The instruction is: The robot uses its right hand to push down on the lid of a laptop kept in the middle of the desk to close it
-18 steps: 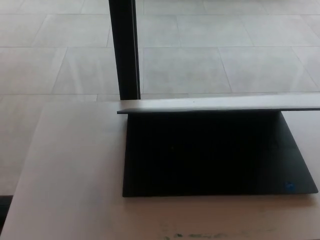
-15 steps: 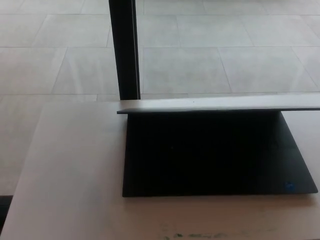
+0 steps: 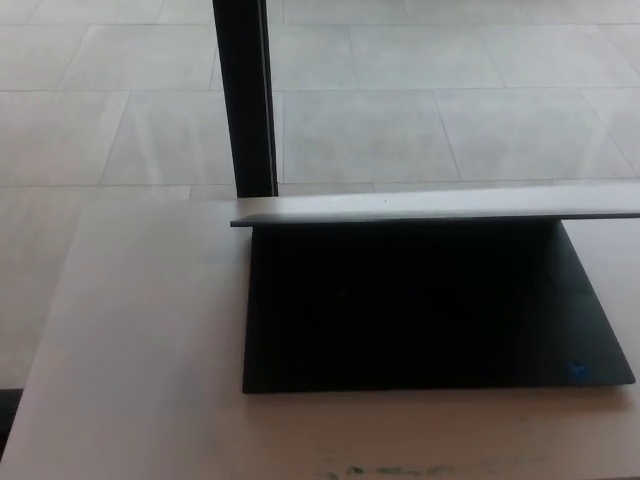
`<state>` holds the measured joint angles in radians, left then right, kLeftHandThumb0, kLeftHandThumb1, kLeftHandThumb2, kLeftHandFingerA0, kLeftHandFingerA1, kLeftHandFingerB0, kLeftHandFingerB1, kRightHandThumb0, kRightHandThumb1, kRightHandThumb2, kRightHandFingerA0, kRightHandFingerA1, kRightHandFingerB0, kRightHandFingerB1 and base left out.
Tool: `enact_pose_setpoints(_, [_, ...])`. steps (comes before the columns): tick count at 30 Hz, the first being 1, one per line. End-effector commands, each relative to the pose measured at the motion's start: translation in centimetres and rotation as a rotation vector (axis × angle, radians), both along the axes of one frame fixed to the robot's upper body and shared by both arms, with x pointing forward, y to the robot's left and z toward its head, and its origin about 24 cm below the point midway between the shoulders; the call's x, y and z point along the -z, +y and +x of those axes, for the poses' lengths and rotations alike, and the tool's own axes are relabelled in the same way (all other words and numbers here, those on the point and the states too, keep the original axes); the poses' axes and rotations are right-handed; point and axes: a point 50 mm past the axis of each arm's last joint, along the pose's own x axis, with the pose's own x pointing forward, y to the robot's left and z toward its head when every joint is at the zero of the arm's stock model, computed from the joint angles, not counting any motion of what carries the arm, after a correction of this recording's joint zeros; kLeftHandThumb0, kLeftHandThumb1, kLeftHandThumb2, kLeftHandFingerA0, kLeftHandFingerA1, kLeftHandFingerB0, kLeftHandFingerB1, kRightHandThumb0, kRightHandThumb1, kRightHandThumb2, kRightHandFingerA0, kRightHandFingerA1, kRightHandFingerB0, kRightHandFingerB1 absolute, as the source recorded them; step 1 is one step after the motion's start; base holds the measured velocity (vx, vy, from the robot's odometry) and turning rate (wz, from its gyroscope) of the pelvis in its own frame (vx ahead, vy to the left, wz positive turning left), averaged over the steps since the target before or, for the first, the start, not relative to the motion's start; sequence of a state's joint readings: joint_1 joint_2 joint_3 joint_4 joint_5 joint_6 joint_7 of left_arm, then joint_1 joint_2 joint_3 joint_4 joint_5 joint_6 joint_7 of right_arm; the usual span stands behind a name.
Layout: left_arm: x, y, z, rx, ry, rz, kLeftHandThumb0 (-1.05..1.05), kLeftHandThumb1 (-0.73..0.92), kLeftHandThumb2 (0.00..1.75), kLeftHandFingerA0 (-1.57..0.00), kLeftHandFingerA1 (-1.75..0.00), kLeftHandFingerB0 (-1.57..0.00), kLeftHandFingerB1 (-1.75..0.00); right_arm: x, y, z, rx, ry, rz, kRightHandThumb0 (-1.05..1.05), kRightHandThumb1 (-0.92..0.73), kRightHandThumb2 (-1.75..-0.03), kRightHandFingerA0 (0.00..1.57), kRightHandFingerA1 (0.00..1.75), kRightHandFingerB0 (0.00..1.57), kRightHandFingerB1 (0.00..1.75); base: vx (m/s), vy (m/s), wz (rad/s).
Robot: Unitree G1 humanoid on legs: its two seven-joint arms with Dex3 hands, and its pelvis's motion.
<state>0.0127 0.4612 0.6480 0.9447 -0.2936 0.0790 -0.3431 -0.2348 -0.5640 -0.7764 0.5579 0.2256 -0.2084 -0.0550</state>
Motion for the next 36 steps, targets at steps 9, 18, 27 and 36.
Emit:
enact_pose_setpoints(9, [-0.7,0.7,-0.2,0.008,-0.048,0.024,-0.84,0.91,0.68,-0.40,-0.46,-0.30,-0.33,-11.4,11.0,8.6,-0.430,-0.016,-0.469,-0.82,-0.92,-0.74,0.26,0.39,0.17,0.29,0.00,0.000,0.00])
enact_pose_setpoints(18, [-0.8,0.9,-0.3,0.000,-0.051,0.024,-0.84,0.90,0.67,-0.41,-0.46,-0.30,-0.33,-9.0,19.6,11.8,-0.639,0.203,-0.832,-0.92,-0.92,-0.73,0.24,0.42,0.23,0.30,0.00,0.000,0.00])
enact_pose_setpoints(27, [-0.9,1.0,-0.6,0.002,-0.053,0.023,-0.83,0.90,0.67,-0.42,-0.49,-0.28,-0.33,-4.4,26.2,13.4,-0.813,0.338,-1.145,-0.89,-0.92,-0.75,0.25,0.46,0.25,0.33,0.00,0.000,0.00])
enact_pose_setpoints(36, [-0.8,1.1,-0.7,0.009,-0.039,0.025,-0.83,0.90,0.68,-0.42,-0.46,-0.30,-0.33,-0.5,28.2,14.1,-0.904,0.446,-1.280,-0.86,-0.92,-0.73,0.41,0.52,0.42,0.37,0.00,0.000,0.00])
